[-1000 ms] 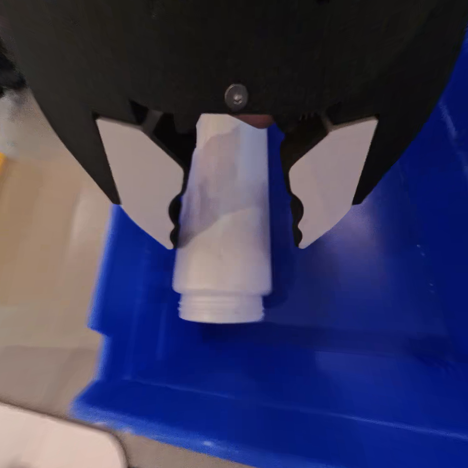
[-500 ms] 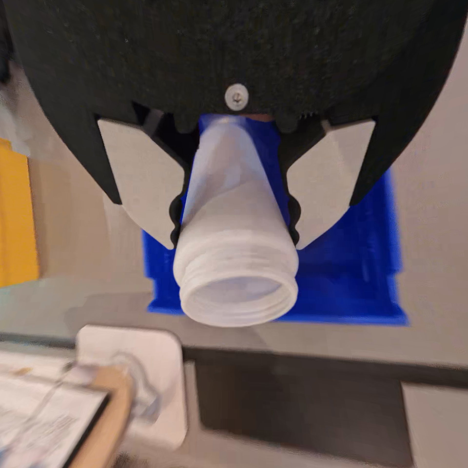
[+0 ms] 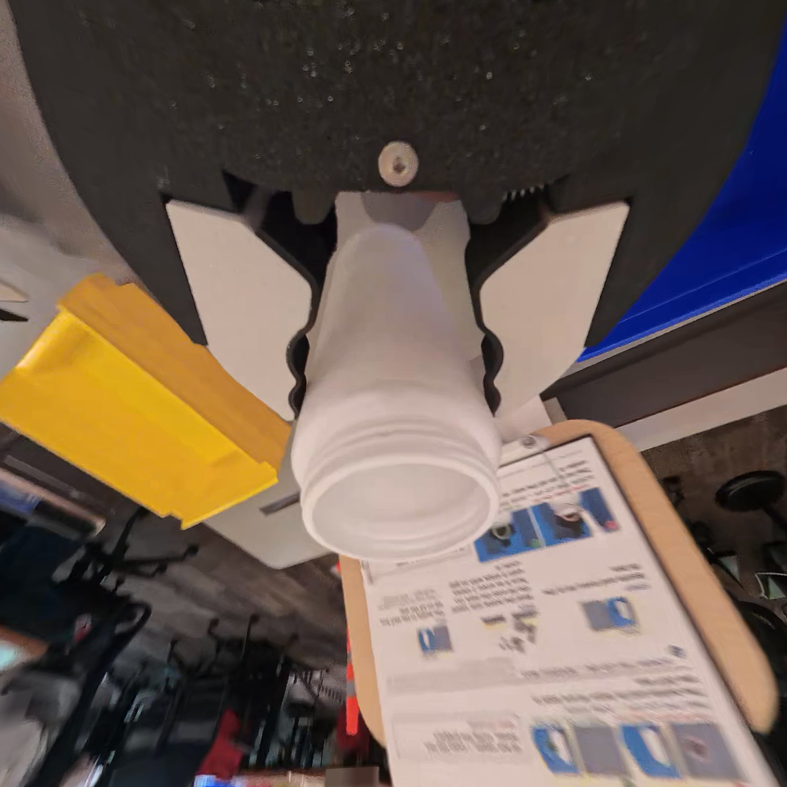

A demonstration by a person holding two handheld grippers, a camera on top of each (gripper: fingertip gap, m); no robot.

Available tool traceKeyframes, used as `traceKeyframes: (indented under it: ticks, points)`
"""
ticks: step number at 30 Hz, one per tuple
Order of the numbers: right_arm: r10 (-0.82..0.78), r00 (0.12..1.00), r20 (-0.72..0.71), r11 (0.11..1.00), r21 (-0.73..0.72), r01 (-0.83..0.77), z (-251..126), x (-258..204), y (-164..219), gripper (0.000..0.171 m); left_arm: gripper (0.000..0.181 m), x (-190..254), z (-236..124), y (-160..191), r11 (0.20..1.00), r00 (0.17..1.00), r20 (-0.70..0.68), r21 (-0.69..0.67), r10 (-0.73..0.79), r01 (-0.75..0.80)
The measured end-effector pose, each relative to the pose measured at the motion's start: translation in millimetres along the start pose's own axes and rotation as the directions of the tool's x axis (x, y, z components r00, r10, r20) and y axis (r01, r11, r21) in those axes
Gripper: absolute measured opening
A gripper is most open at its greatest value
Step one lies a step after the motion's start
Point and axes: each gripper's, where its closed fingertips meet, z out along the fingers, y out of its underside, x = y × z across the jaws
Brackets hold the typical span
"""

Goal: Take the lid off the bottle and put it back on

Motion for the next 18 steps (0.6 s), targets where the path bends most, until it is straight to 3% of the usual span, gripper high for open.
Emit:
traceKeyframes:
  ticks: [7,11,18]
  points:
    - [0.043,0.999,0.021,0.999,-0.001,-0.043,-1.8,5.1,2.7,0.038,0.08,41.6,72.1,40.6,0.995,0.998,0.005,-0.078,0.061,-0.06]
    - [0.043,0.999,0.032,0.999,0.001,-0.043,-4.4,2.3,1.2,0.038,0.08,36.5,87.3,61.5,0.996,0.997,0.049,-0.062,0.059,-0.056]
    - [-0.015,1.0,0.022,1.0,0.006,0.015,-9.7,-3.5,-0.4,0.038,0.08,46.6,90.1,81.2,0.995,0.999,0.027,0.091,0.046,-0.049]
